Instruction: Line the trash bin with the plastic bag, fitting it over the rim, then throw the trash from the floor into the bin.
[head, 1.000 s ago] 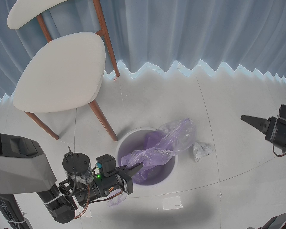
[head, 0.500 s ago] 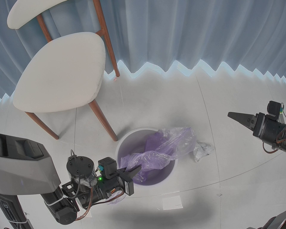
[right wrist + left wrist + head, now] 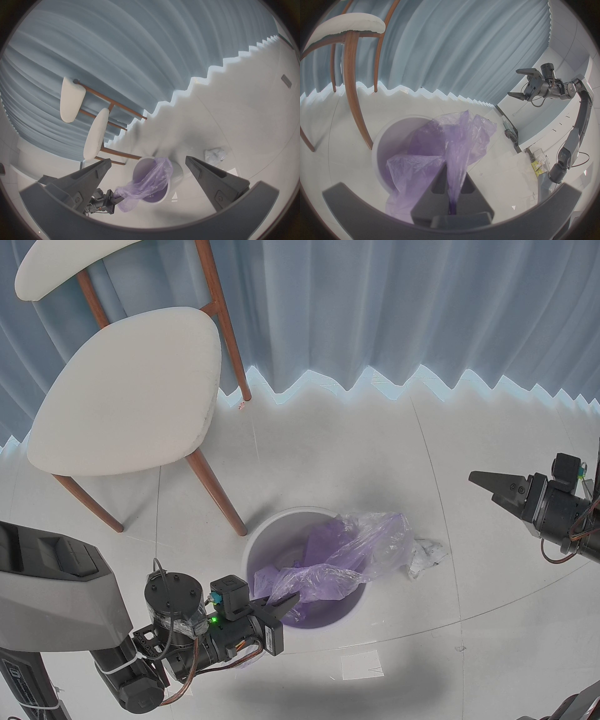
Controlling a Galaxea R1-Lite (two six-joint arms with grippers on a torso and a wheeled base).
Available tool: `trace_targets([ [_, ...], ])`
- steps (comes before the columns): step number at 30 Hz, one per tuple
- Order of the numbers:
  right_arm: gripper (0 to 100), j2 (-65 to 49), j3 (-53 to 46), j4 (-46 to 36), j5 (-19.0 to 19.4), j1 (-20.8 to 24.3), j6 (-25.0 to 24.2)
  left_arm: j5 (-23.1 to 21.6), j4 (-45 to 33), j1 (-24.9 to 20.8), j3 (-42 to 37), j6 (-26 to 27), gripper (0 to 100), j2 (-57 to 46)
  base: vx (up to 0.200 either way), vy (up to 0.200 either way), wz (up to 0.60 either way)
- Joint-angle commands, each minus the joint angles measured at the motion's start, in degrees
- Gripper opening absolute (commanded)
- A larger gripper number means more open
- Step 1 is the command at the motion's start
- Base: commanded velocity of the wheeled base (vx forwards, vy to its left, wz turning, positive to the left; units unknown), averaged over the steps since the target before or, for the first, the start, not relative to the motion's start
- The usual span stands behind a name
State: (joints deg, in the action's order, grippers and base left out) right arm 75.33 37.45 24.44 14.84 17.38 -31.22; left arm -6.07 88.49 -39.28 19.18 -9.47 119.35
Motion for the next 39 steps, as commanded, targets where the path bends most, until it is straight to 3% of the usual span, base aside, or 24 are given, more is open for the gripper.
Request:
trace_targets([
  [1,100,2.9,-1.9,0.3,-0.1,3.5,-0.2,-0.1,0.0,-0.4,0.1,0.0,0,-0.2,0.000,0.000,0.00],
  [8,100,8.1,-4.0,1.0,0.1,3.9,-0.2,0.0,0.0,-1.4,0.1,0.0,0,-0.4,0.000,0.000,0.00],
  [16,100,11.8,-8.5,11.2,-0.2,5.8,-0.6,-0.2,0.1,-3.3,0.6,-0.1,0,-4.5,0.000,0.000,0.00],
  [27,100,14.7,-9.3,12.3,-0.1,5.3,-0.2,1.1,0.1,-6.4,0.5,-0.1,0,-7.3,0.000,0.000,0.00],
  [39,100,19.8,-11.1,27.9,-0.2,5.0,-2.4,1.2,0.1,-10.7,-1.2,0.1,0,-5.2,0.000,0.000,0.00],
])
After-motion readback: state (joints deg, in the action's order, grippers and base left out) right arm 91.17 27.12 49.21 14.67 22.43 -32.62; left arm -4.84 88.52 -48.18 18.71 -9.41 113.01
